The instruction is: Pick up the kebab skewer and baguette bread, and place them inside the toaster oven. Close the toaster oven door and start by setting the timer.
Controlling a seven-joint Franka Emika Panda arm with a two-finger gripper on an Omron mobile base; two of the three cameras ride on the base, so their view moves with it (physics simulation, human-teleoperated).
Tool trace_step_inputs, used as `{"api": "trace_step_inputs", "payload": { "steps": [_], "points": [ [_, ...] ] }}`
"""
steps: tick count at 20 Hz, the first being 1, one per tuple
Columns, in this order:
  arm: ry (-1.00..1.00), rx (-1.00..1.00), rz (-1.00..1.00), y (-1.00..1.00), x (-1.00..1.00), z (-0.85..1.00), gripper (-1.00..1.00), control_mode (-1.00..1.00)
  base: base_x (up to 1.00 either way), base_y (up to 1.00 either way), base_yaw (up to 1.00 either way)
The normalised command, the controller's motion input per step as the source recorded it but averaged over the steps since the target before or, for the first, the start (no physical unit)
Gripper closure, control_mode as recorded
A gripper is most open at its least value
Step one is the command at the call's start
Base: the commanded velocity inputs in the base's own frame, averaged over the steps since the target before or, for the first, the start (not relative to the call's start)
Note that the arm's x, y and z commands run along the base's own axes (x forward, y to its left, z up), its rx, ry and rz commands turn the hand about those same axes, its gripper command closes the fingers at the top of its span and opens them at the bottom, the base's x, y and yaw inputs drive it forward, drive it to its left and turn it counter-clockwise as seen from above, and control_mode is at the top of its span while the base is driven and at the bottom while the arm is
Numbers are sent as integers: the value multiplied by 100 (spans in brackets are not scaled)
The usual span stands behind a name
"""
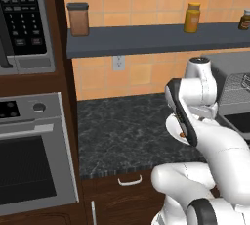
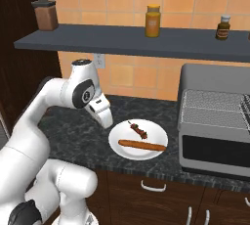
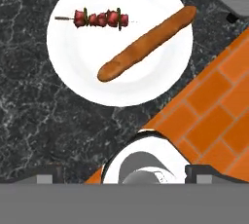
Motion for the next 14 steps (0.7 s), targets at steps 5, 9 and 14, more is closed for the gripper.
{"api": "trace_step_inputs", "payload": {
  "steps": [5,9,14],
  "points": [
    [5,11,-30,-23,52,-44,-100,-100,0,0,0],
    [8,5,-16,-55,26,-54,-100,-100,0,0,0],
    [3,-2,-23,-14,25,-74,-100,-100,0,0,0]
  ]
}}
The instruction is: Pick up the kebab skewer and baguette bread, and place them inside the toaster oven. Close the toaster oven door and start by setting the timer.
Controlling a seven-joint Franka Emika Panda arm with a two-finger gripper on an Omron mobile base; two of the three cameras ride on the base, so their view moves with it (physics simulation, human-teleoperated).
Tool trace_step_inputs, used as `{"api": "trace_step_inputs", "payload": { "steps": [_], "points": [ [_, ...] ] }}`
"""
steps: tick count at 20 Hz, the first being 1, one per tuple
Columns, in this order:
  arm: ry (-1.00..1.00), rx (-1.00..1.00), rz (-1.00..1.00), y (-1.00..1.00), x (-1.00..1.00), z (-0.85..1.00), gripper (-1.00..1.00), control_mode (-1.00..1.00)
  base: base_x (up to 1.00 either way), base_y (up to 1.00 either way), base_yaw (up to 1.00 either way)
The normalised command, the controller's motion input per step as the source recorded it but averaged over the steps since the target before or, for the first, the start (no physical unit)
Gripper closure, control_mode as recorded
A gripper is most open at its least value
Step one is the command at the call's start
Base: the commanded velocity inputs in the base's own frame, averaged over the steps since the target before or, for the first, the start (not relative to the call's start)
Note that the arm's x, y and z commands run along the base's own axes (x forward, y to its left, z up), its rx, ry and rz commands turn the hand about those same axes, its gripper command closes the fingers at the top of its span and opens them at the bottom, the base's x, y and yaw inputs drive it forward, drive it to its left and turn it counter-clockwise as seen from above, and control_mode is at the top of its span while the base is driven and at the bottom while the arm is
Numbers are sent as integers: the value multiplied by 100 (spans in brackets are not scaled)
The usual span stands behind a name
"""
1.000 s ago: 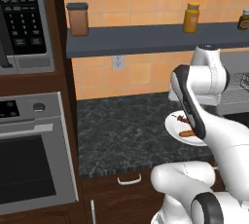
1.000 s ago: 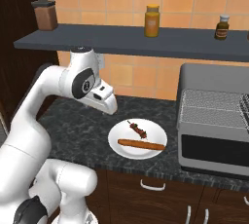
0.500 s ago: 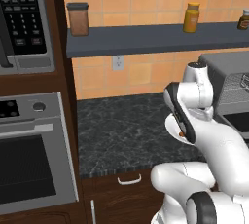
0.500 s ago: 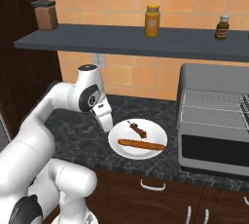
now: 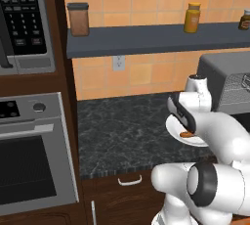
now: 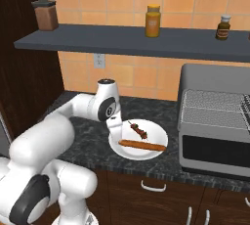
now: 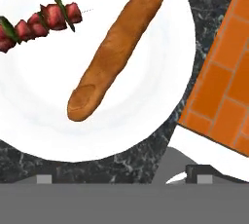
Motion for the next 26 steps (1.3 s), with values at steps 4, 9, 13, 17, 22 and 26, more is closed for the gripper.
{"api": "trace_step_inputs", "payload": {
  "steps": [4,9,13,17,22,26],
  "points": [
    [0,0,-16,-20,39,-45,-100,-100,0,0,0],
    [0,0,-4,-13,20,-23,-100,-100,0,0,0],
    [4,0,0,0,15,-36,-100,-100,0,0,0],
    [2,0,0,-1,22,-42,-100,-100,0,0,0],
    [2,0,0,-17,18,-9,-100,-100,0,0,0],
    [1,0,0,-5,21,-32,-100,-100,0,0,0]
  ]
}}
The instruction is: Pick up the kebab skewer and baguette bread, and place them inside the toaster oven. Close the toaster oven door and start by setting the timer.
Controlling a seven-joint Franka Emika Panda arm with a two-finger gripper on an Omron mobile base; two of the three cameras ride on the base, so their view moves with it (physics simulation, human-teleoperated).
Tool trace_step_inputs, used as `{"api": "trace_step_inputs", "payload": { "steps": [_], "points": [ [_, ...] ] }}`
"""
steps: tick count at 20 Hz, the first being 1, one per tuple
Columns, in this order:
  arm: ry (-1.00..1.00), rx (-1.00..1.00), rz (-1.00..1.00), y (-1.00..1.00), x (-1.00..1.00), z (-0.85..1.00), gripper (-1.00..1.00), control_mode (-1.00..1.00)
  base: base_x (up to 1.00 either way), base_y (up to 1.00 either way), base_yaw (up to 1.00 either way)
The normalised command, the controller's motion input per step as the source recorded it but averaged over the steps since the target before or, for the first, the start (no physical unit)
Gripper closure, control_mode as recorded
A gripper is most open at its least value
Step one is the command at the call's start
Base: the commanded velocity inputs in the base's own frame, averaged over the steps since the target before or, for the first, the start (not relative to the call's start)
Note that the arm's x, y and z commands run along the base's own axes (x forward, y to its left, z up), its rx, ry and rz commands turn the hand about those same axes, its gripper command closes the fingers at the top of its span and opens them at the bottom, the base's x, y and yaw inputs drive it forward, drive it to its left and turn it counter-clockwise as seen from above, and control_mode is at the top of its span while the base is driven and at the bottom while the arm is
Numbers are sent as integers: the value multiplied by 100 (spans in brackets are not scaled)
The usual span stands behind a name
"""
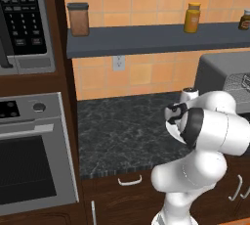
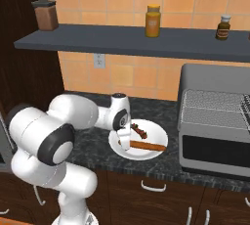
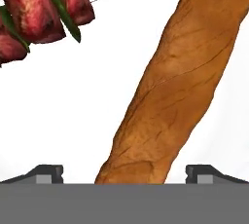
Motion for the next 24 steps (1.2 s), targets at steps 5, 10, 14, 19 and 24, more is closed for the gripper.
{"api": "trace_step_inputs", "payload": {
  "steps": [5,10,14,19,24],
  "points": [
    [0,0,-2,0,2,-30,100,-100,0,0,0],
    [0,0,0,0,0,0,100,-100,0,0,0],
    [0,0,0,-3,0,0,100,-100,0,0,0],
    [4,1,4,-1,-16,71,100,-100,0,0,0],
    [11,1,24,0,-48,90,100,-100,0,0,0]
  ]
}}
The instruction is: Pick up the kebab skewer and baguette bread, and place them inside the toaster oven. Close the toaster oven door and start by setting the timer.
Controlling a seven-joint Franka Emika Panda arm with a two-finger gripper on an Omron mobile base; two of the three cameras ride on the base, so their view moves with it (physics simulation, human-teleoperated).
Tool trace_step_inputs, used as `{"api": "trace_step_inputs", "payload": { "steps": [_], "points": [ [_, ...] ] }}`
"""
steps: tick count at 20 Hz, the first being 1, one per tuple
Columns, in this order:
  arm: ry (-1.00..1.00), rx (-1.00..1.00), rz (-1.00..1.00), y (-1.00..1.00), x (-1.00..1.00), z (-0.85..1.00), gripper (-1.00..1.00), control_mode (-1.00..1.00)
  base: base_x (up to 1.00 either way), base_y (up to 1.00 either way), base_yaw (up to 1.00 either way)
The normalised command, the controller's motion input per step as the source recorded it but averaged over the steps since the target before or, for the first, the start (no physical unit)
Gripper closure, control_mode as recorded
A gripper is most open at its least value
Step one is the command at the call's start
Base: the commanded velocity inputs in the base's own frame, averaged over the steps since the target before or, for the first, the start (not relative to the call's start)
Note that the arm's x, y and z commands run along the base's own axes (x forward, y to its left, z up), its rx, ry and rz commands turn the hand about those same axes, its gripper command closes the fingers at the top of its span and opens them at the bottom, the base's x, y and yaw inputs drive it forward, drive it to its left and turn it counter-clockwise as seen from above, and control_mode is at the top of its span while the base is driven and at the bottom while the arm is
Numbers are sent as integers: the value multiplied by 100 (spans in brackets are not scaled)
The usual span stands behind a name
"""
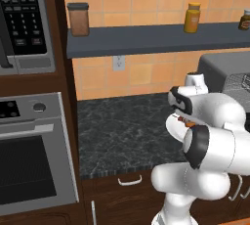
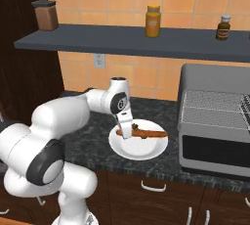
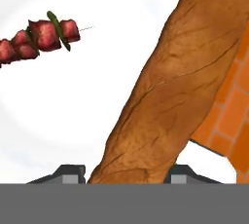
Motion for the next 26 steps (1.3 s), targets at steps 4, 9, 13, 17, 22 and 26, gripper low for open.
{"api": "trace_step_inputs", "payload": {
  "steps": [4,9,13,17,22,26],
  "points": [
    [10,1,46,0,-59,55,100,-100,0,0,0],
    [2,12,53,-2,-48,53,100,-100,0,0,0],
    [0,22,50,-66,-21,23,100,-100,0,0,0],
    [0,21,36,-97,-3,0,100,-100,0,0,0],
    [7,3,35,-13,0,3,100,-100,0,0,0],
    [4,2,32,9,-3,21,100,-100,0,0,0]
  ]
}}
